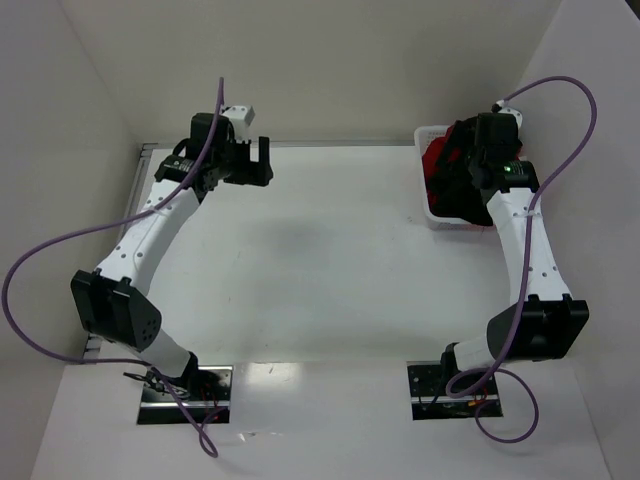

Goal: Fold and stack the t-shirts
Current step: Grab crumpled tshirt from bin with the right arm

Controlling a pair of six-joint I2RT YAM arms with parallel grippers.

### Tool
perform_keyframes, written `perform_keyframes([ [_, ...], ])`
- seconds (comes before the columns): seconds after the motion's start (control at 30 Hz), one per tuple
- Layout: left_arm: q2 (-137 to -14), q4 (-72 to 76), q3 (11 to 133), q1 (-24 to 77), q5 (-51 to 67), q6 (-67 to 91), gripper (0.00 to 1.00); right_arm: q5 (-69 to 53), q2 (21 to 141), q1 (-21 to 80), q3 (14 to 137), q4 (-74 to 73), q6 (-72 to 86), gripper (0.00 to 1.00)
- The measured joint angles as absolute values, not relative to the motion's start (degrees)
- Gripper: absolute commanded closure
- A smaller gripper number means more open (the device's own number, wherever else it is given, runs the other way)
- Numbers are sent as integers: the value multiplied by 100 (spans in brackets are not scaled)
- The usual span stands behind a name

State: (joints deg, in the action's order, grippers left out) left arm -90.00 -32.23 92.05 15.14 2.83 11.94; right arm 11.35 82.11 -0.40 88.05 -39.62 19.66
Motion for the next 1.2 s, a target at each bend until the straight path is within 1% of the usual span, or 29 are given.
perform_keyframes([
  [0.47,-9026,-3457,9264,1557,180,1229,0,1140,8237,-40,8807,-3992,1914,0],
  [0.6,-9223,-3511,9555,1557,180,1245,0,1175,8451,-40,8807,-3953,1879,0],
  [0.73,-9596,-3588,9959,1568,106,1258,0,1315,9094,-40,9061,-3972,1925,0],
  [1.0,-9732,-3555,10071,1586,154,1376,0,2008,10978,-40,10543,-4012,2032,0],
  [1.1,-9791,-3551,10154,1586,250,1385,0,2143,11456,-82,11159,-4073,2191,0],
  [1.2,-9880,-3496,10202,1586,331,1393,0,2185,11657,-222,11378,-4071,2397,0],
])
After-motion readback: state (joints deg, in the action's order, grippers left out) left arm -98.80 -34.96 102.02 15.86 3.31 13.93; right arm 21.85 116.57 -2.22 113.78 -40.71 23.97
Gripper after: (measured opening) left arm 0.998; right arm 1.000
